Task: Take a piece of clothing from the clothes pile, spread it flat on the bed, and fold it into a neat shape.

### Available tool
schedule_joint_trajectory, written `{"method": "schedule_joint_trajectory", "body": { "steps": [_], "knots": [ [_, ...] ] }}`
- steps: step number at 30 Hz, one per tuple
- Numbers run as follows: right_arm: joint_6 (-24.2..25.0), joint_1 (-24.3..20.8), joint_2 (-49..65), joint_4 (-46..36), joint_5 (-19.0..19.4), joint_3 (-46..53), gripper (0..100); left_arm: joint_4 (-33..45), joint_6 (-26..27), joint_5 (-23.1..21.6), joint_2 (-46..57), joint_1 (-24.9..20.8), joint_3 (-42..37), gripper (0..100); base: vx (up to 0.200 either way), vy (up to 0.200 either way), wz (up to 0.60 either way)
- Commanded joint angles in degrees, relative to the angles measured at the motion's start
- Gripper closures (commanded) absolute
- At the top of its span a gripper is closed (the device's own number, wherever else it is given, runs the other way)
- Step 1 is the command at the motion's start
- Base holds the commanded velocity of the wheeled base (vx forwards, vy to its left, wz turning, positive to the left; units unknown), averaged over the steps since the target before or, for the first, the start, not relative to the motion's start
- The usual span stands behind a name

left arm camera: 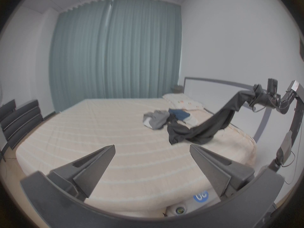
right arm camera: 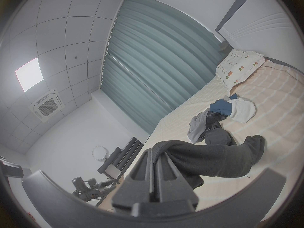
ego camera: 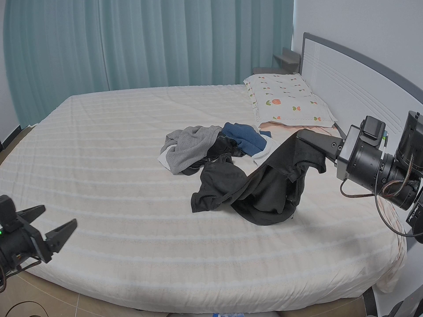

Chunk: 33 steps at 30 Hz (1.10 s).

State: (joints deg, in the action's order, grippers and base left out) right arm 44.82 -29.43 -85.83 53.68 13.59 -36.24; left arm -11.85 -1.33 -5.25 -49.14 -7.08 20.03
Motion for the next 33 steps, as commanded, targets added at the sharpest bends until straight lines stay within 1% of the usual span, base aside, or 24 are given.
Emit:
{"method": "schedule_joint_trajectory", "body": {
  "steps": [1, 2, 3, 4, 5, 8, 10, 12, 13, 14, 15, 16, 17, 21, 27, 29, 33],
  "knots": [
    [0.4, 1.2, 0.1, 0.4, -0.2, 0.2, 100, -5.6, -0.5, -0.6, -24.8, -7.1, 1.7, 0, 0.000, 0.000, 0.00],
    [0.4, 1.3, 0.5, 0.4, -0.2, -0.1, 100, -7.9, -0.5, -0.5, -27.6, -7.4, 1.9, 0, 0.000, 0.000, 0.00],
    [0.4, 1.3, 0.5, 0.4, -0.2, -0.1, 100, -8.3, -0.5, -0.5, -28.0, -7.4, 1.9, 0, 0.000, 0.000, 0.00],
    [0.4, 1.3, 1.5, 0.4, -0.2, -0.1, 100, -13.1, -0.8, -0.4, -32.8, -8.2, 1.7, 0, 0.000, 0.000, 0.00],
    [0.4, 1.3, 2.3, 0.3, -0.2, 0.2, 100, -16.0, -1.3, -0.3, -35.3, -8.6, 1.5, 0, 0.000, 0.000, 0.00],
    [0.4, 1.3, 3.1, -0.2, -0.1, 0.7, 100, -21.5, -4.3, 0.6, -41.6, -10.7, 1.9, 0, 0.000, 0.000, 0.00],
    [0.4, 1.9, 2.7, 0.2, -0.2, 0.7, 100, -25.9, -7.4, 3.5, -47.4, -13.4, 3.3, 0, 0.000, 0.000, 0.00],
    [0.4, 3.6, 3.0, 0.3, -0.1, 0.8, 100, -29.5, -9.7, 8.4, -53.0, -16.2, 5.5, 0, 0.000, 0.000, 0.00],
    [0.4, 3.6, 3.0, 0.2, -0.1, 0.8, 100, -29.7, -9.8, 8.7, -53.3, -16.4, 5.7, 0, 0.000, 0.000, 0.00],
    [0.4, 4.2, 3.4, 0.3, -0.1, 0.8, 100, -32.4, -11.6, 12.0, -57.2, -18.8, 7.5, 0, 0.000, 0.000, 0.00],
    [0.5, 4.5, 3.3, 0.2, -0.1, 0.9, 100, -33.0, -12.1, 12.7, -58.6, -19.8, 8.2, 0, 0.000, 0.000, 0.00],
    [0.5, 4.5, 3.3, 0.2, -0.1, 0.9, 100, -33.0, -12.1, 12.7, -58.6, -19.8, 8.2, 0, 0.000, 0.000, 0.00],
    [0.5, 5.2, 2.8, 0.2, 0.0, 1.4, 100, -33.2, -12.6, 12.8, -61.2, -22.1, 9.9, 0, 0.000, 0.000, 0.00],
    [0.5, 4.7, 1.5, 0.3, 0.0, 1.8, 100, -34.2, -13.7, 13.5, -68.2, -24.2, 13.8, 0, 0.000, 0.000, 0.00],
    [0.5, 4.8, 0.2, 0.4, 0.0, 0.9, 100, -35.6, -14.2, 13.4, -73.7, -25.5, 18.6, 0, 0.000, 0.000, 0.00],
    [1.1, 5.0, 0.7, 1.1, 0.1, 0.2, 100, -35.7, -14.4, 13.4, -77.2, -25.8, 21.3, 0, 0.000, 0.000, 0.00],
    [2.0, 4.6, 0.7, 1.3, -0.1, -0.2, 100, -36.4, -14.5, 13.6, -80.8, -26.0, 25.5, 0, 0.000, 0.000, 0.00]
  ]
}}
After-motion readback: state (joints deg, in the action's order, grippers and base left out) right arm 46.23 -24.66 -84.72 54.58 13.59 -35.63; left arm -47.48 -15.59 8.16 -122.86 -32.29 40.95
